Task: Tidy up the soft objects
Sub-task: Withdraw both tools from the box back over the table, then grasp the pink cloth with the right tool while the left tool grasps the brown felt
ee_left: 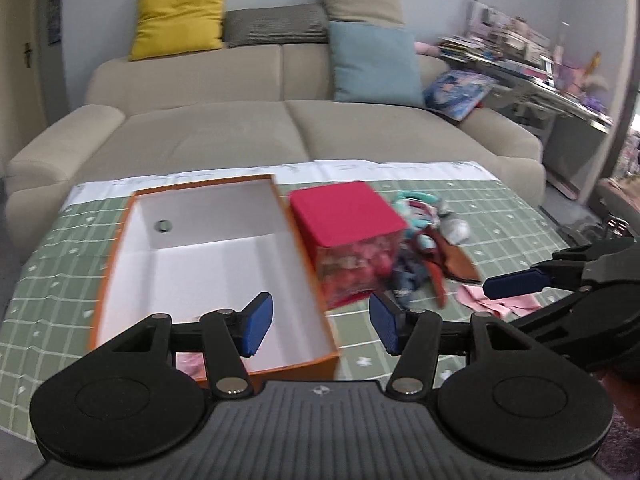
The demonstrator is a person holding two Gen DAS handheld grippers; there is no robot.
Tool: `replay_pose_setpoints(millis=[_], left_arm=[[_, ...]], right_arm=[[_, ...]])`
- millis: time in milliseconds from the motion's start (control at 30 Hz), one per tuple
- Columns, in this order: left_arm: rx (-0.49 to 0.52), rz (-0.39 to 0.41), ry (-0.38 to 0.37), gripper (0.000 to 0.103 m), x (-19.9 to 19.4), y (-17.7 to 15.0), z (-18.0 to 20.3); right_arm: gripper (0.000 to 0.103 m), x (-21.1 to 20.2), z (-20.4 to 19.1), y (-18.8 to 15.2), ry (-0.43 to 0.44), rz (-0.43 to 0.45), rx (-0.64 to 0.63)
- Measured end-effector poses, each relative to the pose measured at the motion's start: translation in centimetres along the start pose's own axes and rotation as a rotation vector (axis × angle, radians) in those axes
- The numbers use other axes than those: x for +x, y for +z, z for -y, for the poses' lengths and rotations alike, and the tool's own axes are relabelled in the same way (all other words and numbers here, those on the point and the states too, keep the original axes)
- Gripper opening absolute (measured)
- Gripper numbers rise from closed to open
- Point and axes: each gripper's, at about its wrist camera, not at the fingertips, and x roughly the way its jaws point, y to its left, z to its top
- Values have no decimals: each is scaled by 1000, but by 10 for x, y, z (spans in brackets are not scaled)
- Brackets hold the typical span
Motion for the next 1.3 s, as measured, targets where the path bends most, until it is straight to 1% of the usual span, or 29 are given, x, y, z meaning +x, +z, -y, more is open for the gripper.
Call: replay_pose_setpoints(millis=[233, 400, 500, 567, 633, 833, 933, 1067, 1300], left_arm=[[67, -24, -63, 67, 21, 4, 39], [119, -44, -99, 67, 38, 8, 64], [142, -74, -125, 69, 51, 11, 75], [140, -95, -140, 69, 61, 14, 82], [145, -121, -148, 69, 71, 15, 89], [180, -165, -164, 69, 100, 18, 108], [202, -186, -162, 69, 114, 19, 117], [216, -204, -184, 69, 131, 18, 124], [227, -215, -219, 69, 160, 16, 135]], right_arm=[[81, -8, 50, -24, -68, -6, 113], [83, -15, 84, -35, -136, 9, 174], [84, -15, 106, -38, -176, 13, 204], [84, -14, 120, -40, -194, 8, 223], [84, -11, 134, -42, -217, 0, 235], [84, 5, 168, -47, -296, -55, 224], [84, 11, 183, -49, -313, -76, 228], [84, 22, 204, -52, -337, -106, 227], [84, 39, 239, -58, -317, -148, 286]])
